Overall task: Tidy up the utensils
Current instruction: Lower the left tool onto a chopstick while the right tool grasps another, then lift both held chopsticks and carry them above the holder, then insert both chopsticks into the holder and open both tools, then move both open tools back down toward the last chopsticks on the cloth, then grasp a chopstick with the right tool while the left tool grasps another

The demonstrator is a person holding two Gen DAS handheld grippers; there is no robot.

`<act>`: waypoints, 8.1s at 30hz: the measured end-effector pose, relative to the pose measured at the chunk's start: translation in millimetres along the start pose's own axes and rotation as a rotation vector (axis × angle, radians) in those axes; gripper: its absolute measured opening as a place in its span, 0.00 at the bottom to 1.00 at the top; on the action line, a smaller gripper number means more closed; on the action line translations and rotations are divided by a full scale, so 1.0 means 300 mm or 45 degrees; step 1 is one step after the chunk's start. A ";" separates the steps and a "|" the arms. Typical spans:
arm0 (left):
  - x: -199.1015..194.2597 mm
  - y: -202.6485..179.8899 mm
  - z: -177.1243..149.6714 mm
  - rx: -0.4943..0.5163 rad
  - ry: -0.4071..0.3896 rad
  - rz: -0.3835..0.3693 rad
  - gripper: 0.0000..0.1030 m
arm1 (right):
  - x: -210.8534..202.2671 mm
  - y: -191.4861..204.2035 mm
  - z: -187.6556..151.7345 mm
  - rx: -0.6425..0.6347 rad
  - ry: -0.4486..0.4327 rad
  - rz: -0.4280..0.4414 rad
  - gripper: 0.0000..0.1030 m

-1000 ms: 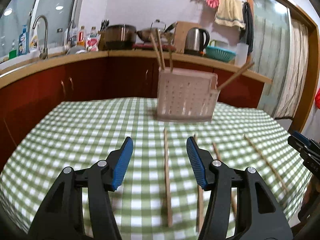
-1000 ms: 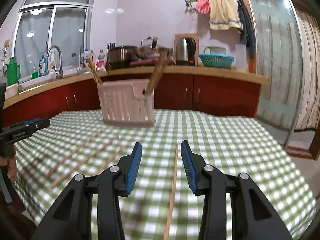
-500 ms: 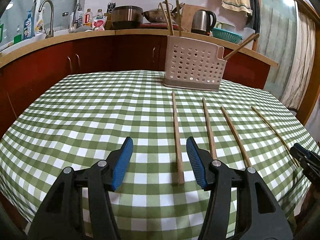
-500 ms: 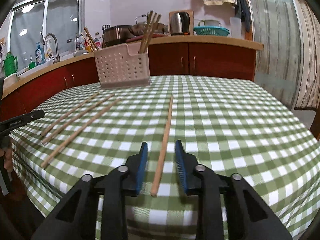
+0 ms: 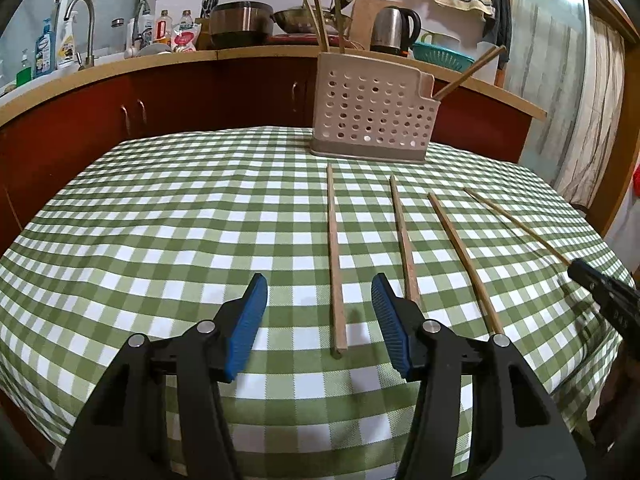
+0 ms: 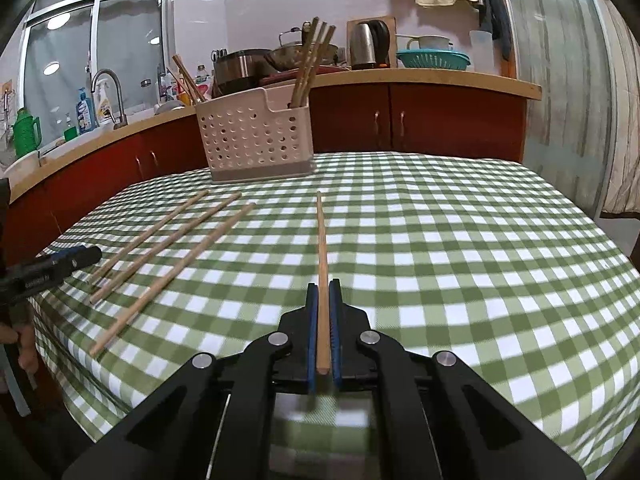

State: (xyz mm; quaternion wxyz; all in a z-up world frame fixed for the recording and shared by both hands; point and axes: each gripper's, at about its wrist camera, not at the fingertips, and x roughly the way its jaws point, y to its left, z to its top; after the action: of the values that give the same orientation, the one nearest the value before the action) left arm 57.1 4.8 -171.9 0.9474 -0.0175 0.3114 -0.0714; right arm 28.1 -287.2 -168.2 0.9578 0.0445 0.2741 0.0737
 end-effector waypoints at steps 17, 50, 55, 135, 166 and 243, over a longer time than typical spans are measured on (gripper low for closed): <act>0.010 -0.031 -0.017 0.103 0.028 -0.028 0.06 | -0.050 0.002 0.044 0.012 -0.062 0.017 0.06; -0.293 0.007 0.312 0.071 -0.308 -0.044 0.06 | -0.221 0.061 0.319 -0.013 -0.261 0.059 0.06; -0.272 0.002 0.357 0.094 -0.316 -0.047 0.06 | -0.186 0.074 0.361 -0.033 -0.253 0.063 0.06; 0.164 -0.106 0.881 0.142 -0.540 -0.109 0.60 | 0.240 0.175 0.816 -0.144 -0.466 0.074 0.43; -0.174 0.038 0.246 0.005 -0.328 0.080 0.61 | -0.039 0.291 0.174 -0.075 -0.156 0.082 0.44; 0.035 -0.173 -0.067 0.164 0.073 -0.044 0.39 | 0.041 0.028 -0.011 0.073 0.078 0.043 0.27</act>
State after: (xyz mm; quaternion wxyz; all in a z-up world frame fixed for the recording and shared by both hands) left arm 47.0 -48.0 -190.3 0.9359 0.0401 0.3329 -0.1083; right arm 35.6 -276.6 -176.3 0.9459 0.0742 0.3046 0.0834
